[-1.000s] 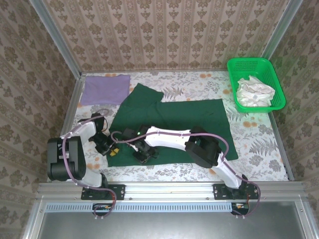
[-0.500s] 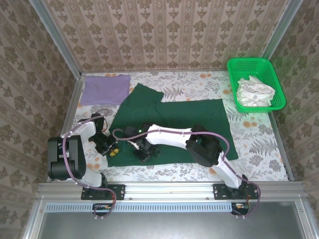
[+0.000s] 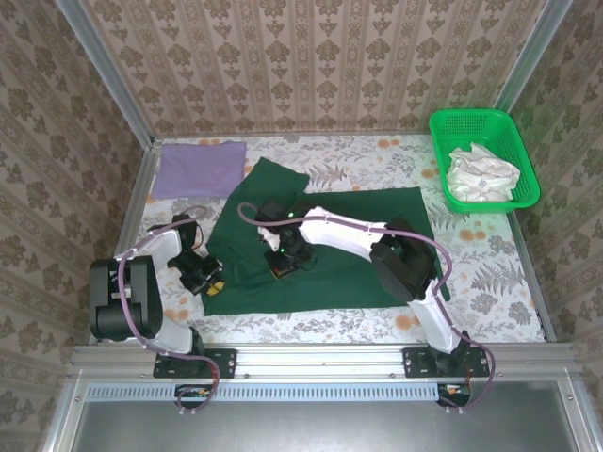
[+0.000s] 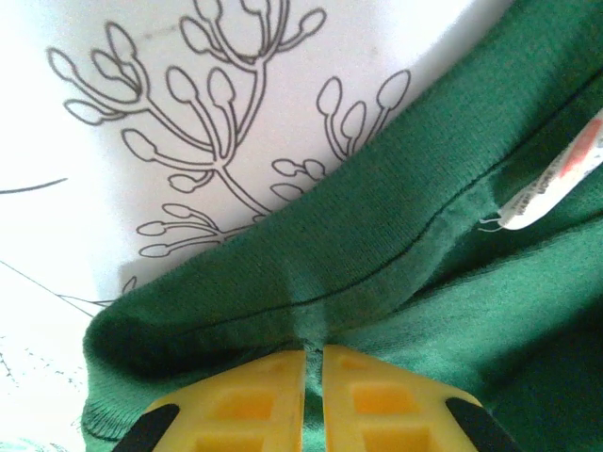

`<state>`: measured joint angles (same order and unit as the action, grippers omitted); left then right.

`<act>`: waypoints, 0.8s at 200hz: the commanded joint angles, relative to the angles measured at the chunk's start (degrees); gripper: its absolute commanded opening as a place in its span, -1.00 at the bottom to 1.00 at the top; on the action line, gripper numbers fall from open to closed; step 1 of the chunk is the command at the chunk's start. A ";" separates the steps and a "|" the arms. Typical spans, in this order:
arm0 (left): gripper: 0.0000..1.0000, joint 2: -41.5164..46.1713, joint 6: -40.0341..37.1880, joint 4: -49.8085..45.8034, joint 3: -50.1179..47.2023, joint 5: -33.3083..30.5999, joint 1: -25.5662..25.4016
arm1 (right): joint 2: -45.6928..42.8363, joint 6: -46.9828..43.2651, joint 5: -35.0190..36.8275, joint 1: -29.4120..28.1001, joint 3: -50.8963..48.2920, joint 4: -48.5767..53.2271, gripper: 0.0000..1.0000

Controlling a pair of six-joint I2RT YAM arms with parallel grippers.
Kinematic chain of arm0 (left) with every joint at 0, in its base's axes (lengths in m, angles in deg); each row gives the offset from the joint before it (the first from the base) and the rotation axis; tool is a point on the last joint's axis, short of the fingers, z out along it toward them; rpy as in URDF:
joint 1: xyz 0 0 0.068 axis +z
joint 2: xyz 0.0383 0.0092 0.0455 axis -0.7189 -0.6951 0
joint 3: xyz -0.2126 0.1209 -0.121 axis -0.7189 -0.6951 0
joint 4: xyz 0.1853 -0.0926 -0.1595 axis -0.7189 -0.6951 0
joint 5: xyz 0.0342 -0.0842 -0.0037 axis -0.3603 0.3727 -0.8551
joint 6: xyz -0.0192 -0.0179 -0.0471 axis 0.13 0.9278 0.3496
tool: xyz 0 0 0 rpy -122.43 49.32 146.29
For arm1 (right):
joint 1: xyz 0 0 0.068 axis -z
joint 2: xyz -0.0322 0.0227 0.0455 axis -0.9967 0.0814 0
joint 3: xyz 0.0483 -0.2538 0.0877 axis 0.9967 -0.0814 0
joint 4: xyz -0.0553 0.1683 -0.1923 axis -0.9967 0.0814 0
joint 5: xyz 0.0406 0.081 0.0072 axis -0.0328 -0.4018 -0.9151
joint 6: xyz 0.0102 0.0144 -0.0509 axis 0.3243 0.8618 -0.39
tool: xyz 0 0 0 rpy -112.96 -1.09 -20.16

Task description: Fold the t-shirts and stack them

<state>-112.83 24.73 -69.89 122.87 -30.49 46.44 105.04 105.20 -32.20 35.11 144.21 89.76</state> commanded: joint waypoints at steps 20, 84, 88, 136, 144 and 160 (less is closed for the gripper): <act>-0.76 -1.63 -1.53 0.83 -0.69 -5.18 0.62 | -0.90 3.30 -5.78 4.93 -1.02 -1.99 -0.98; -0.76 -1.84 -1.51 0.64 -0.52 -5.70 0.59 | 1.62 5.89 -8.97 10.51 -0.69 -2.91 -0.92; -0.76 -1.85 -1.51 0.57 -0.43 -5.76 0.66 | 1.80 6.07 -9.00 10.74 -0.69 -2.99 -0.90; -0.76 -2.18 -1.71 0.64 -0.01 -5.69 0.43 | 4.23 11.22 -9.50 14.49 0.89 -3.40 -0.69; -0.76 -2.24 -1.81 0.53 0.14 -5.74 0.34 | 4.14 12.16 -9.34 14.90 1.06 -3.86 -0.56; -0.74 -1.99 -2.00 0.02 0.86 -5.85 0.14 | 3.97 14.49 -8.63 15.74 1.99 -3.91 -0.36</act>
<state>-113.40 24.30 -70.15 123.22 -30.95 46.42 108.43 115.04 -40.24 49.36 143.82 86.20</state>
